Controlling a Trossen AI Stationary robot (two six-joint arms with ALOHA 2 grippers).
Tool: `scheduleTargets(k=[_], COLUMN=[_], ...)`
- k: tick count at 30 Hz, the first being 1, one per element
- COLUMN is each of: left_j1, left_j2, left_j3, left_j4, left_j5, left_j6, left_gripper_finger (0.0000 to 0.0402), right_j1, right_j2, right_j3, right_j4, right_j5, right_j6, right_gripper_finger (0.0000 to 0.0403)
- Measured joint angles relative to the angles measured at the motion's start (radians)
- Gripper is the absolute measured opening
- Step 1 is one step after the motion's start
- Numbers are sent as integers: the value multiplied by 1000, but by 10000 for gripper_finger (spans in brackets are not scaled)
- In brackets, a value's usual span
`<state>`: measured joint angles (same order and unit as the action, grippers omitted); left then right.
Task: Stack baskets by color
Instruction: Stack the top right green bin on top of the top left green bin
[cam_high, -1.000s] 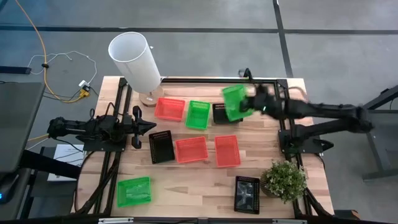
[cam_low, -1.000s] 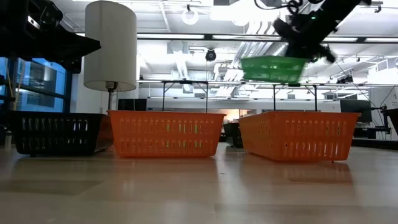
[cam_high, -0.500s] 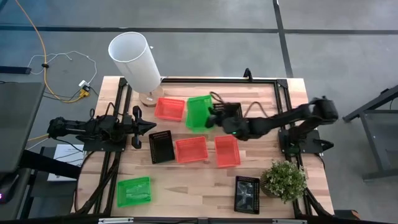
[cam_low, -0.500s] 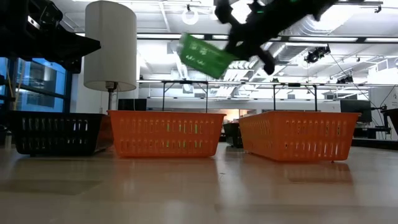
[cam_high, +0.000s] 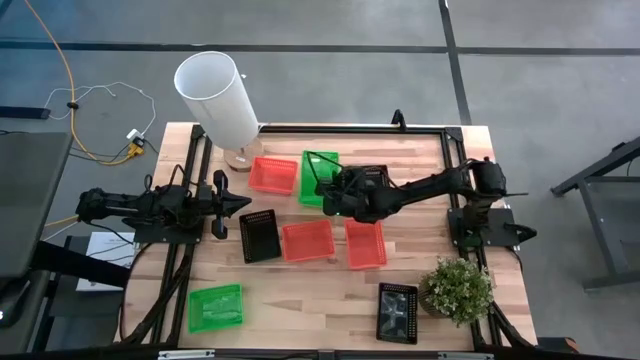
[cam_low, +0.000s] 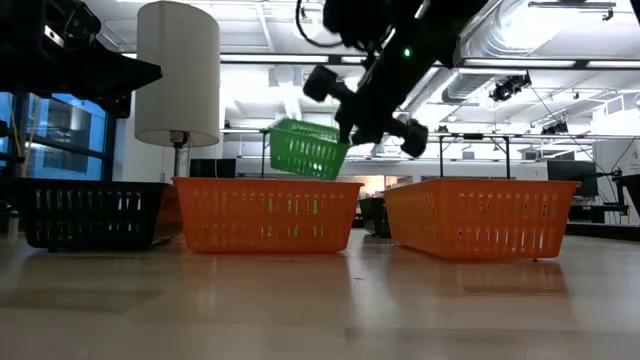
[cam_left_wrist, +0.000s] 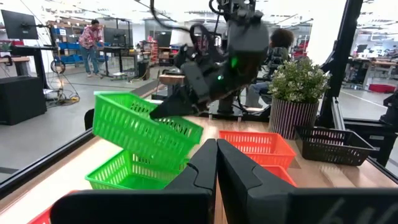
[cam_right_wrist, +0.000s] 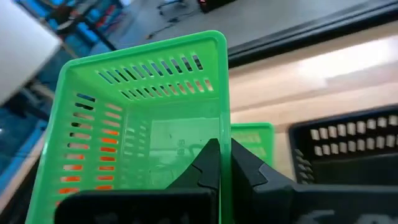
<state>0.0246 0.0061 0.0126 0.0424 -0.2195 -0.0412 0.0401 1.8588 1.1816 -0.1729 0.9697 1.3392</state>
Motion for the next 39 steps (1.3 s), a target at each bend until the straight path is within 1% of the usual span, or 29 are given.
scheduleTargets(k=[4, 9, 12, 16, 19, 25, 31, 35, 39], left_j1=[0, 0, 0, 0, 0, 0, 0, 0, 0], left_j2=[0, 0, 0, 0, 0, 0, 0, 0, 0], left_j3=[0, 0, 0, 0, 0, 0, 0, 0, 0], left_j4=[0, 0, 0, 0, 0, 0, 0, 0, 0], left_j5=[0, 0, 0, 0, 0, 0, 0, 0, 0], left_j6=[0, 0, 0, 0, 0, 0, 0, 0, 0], left_gripper_finger=[0, 0, 0, 0, 0, 0, 0, 0, 0], right_j1=[-5, -7, -8, -7, -7, -7, -12, -14, -16], right_j2=[8, 8, 8, 8, 8, 54, 79, 79, 79], right_j3=[0, 0, 0, 0, 0, 0, -1, -1, -1], right_j4=[-29, -29, -33, -41, -41, 7, 34, 29, 5], right_j5=[7, 15, -1, 7, -2, -38, -21, -35, -74], right_j6=[23, 15, 23, 19, 45, 63, 75, 56, 51], right_gripper_finger=[0, 0, 0, 0, 0, 0, 0, 0, 0])
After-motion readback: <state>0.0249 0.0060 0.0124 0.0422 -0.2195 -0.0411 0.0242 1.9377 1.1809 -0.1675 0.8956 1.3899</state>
